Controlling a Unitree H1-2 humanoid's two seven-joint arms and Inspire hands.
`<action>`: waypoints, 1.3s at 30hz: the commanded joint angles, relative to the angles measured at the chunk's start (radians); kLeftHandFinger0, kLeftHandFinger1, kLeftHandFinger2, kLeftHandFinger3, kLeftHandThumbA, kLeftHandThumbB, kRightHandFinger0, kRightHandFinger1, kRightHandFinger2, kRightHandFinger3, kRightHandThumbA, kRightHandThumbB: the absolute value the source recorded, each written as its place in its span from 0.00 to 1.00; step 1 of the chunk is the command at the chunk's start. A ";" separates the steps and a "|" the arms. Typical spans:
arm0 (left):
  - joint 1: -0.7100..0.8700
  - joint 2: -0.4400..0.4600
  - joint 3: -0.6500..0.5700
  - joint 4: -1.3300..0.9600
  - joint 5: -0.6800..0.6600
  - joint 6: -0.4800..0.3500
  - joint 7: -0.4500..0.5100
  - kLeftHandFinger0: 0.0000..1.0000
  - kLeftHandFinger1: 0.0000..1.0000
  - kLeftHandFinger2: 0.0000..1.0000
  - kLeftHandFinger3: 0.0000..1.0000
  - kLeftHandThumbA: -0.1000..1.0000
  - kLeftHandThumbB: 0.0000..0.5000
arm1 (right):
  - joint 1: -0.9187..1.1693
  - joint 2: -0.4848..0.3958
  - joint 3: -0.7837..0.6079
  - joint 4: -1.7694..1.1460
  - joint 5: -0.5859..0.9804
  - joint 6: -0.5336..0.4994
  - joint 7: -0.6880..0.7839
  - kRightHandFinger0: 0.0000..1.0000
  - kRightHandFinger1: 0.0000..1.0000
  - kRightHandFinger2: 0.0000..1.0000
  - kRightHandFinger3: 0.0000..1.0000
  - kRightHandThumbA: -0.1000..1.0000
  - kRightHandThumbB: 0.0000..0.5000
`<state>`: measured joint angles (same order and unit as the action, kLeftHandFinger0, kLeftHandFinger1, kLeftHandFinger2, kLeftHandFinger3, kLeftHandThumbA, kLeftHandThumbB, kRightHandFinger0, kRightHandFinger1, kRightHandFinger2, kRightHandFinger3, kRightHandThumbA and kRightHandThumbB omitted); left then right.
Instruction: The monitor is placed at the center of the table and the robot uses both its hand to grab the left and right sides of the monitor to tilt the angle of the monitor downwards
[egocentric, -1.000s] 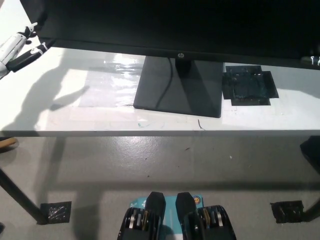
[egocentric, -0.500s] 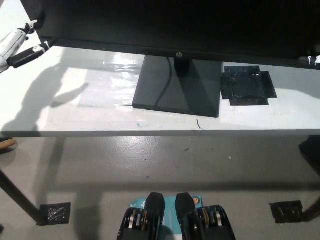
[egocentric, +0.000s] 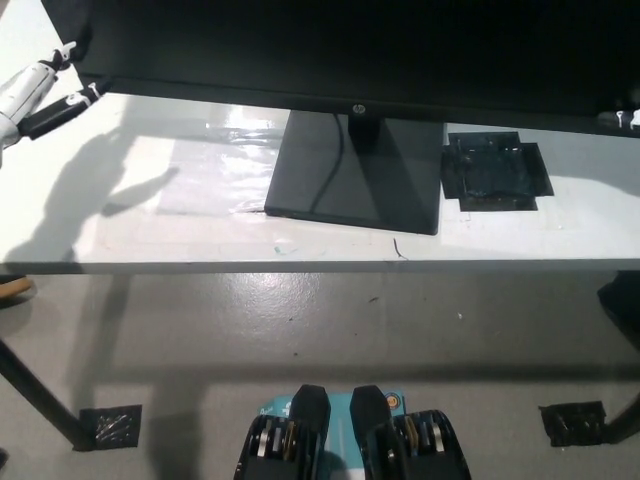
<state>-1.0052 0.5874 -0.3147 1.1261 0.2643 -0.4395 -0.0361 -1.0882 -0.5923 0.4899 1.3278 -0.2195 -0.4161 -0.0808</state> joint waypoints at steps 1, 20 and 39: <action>0.053 -0.001 0.056 -0.201 -0.075 0.017 -0.106 1.00 1.00 1.00 1.00 0.91 0.92 | 0.063 -0.020 -0.151 -0.326 0.028 -0.054 -0.167 1.00 1.00 1.00 1.00 0.93 1.00; 0.876 0.115 0.398 -1.190 -0.467 0.086 -0.091 1.00 1.00 1.00 1.00 1.00 0.95 | 0.882 -0.073 -0.593 -1.411 0.290 0.040 -0.024 1.00 1.00 1.00 1.00 0.98 0.97; 1.160 -0.083 0.226 -1.590 -0.401 0.110 -0.117 1.00 1.00 1.00 1.00 1.00 0.74 | 1.154 0.263 -0.380 -1.843 0.043 -0.054 -0.064 1.00 1.00 1.00 1.00 0.92 0.98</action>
<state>0.1283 0.5448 -0.0298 -0.1718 0.0186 -0.3786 -0.1046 0.0195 -0.4521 0.0387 -0.1951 -0.0942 -0.3675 -0.0850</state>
